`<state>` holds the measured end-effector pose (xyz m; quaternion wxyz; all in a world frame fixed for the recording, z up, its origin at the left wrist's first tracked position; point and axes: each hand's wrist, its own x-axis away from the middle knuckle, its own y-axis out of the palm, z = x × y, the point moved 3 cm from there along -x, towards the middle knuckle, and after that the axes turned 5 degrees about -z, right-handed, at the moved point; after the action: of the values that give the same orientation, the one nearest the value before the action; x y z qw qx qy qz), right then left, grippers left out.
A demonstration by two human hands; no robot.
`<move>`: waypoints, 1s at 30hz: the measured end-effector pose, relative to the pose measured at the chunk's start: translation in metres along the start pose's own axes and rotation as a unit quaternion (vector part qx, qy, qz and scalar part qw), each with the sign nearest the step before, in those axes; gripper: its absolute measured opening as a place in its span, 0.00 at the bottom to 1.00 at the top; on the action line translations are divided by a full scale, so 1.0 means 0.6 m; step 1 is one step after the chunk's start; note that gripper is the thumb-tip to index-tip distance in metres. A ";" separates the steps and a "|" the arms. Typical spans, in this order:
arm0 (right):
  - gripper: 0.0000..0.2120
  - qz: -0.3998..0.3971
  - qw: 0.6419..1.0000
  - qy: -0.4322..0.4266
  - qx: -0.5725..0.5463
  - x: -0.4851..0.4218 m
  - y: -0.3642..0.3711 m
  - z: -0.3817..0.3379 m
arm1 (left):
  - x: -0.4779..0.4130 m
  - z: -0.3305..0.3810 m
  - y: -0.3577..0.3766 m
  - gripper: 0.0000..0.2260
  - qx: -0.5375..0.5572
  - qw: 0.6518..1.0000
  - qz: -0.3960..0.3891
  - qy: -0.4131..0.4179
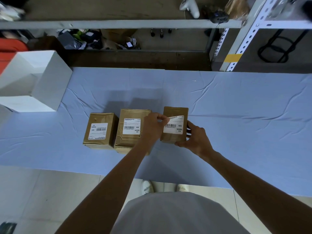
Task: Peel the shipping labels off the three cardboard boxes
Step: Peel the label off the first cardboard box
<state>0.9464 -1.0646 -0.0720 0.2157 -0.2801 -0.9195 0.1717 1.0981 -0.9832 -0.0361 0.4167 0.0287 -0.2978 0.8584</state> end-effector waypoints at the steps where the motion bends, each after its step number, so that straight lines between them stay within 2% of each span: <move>1: 0.38 0.001 1.000 0.004 -0.004 0.000 0.000 0.001 | 0.001 0.000 0.000 0.07 -0.004 1.000 0.000 0.002; 11: 0.40 -0.020 1.000 0.006 0.017 -0.003 0.000 0.008 | 0.002 -0.011 0.004 0.09 0.004 1.000 -0.019 -0.019; 30: 0.43 -0.021 0.999 -0.017 0.042 -0.007 -0.003 0.014 | 0.007 -0.014 0.004 0.06 0.012 1.000 -0.015 -0.023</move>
<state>0.9445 -1.0705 -0.0797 0.2153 -0.2483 -0.9208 0.2099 1.0956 -0.9769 -0.0431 0.4223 0.0579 -0.2964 0.8547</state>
